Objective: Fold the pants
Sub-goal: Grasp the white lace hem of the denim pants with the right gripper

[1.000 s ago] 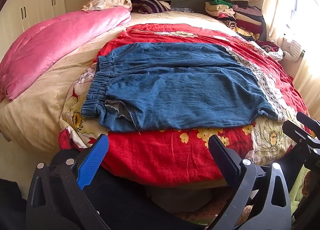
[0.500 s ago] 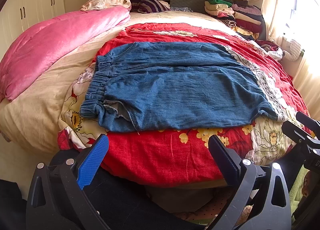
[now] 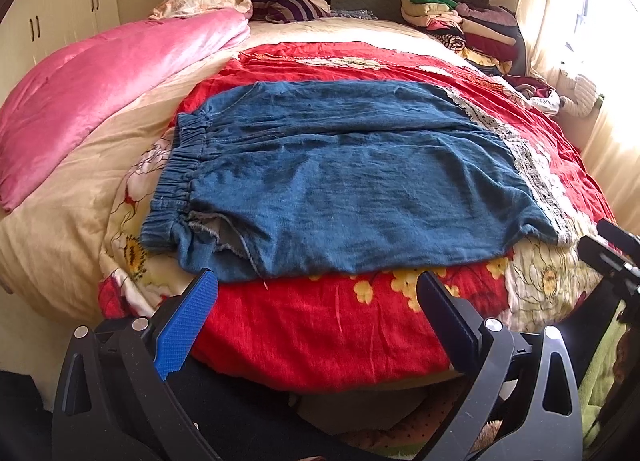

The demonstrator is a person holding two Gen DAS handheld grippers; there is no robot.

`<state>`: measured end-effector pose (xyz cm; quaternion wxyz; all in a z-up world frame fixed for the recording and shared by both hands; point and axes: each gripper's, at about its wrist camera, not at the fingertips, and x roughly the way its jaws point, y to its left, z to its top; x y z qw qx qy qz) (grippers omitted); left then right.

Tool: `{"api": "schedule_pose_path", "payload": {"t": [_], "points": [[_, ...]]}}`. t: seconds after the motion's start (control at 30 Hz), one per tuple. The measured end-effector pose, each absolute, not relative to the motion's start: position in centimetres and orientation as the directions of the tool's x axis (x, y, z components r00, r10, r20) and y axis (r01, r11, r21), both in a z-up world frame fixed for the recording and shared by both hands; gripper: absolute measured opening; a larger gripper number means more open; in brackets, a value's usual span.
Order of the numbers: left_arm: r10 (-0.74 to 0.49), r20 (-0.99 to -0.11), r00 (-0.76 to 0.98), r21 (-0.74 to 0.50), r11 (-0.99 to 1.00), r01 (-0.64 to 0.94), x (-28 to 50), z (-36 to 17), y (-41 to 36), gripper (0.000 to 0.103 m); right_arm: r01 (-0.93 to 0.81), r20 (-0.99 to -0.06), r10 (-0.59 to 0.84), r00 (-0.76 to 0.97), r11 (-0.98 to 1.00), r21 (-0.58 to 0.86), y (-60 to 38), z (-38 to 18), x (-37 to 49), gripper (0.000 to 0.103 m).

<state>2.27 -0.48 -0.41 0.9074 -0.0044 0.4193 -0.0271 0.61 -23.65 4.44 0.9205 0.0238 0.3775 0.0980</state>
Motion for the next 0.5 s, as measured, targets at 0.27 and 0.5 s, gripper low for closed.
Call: {"api": "schedule_pose_path", "payload": {"t": [0.27,0.5], "points": [[-0.013,-0.781,0.625,-0.019,1.000,-0.003,7.3,-2.3,1.5,0.099,-0.032,-0.766,0.071,0.639,0.997,0.066,-31.9,1.8,9.1,0.095],[0.047,-0.810,0.584,0.019,0.998,-0.053,9.5,-4.7,3.4,0.099,-0.043,-0.783,0.098,0.614,0.995,0.091,-35.9,0.3,16.9,0.095]]}}
